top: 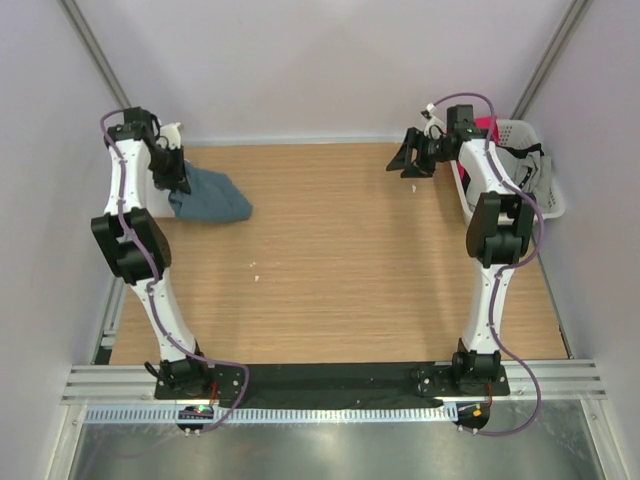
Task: Fold and stack the t-shirts
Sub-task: Neatly place the folded tshirt to the corner
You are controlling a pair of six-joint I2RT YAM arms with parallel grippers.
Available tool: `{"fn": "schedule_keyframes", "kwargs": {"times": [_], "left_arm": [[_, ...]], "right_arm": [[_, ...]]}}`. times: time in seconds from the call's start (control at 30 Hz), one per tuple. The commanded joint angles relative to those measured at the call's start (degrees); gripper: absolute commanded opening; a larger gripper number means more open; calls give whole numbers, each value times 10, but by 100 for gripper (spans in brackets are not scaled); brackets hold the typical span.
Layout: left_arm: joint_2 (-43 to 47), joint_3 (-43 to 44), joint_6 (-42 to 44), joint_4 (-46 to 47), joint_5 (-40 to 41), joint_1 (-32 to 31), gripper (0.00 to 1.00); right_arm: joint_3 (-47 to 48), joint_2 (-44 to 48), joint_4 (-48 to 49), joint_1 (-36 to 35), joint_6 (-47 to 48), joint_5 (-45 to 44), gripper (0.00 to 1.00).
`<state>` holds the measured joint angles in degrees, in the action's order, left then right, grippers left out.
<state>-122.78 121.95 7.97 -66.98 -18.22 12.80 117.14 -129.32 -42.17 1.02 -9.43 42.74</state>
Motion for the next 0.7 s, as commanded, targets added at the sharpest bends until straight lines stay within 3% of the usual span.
{"fn": "schedule_keyframes", "kwargs": {"times": [0.0,0.23,0.67], "left_arm": [[25,43,41,-37,29,0,0],[-74,228,77,-162,96,2,0],[-76,229,64,-100,244,3,0]], "right_arm": [[-5,58,11,0,-3,13,68],[-24,71,16,1,-9,23,68],[-21,61,27,6,-22,30,68]]}}
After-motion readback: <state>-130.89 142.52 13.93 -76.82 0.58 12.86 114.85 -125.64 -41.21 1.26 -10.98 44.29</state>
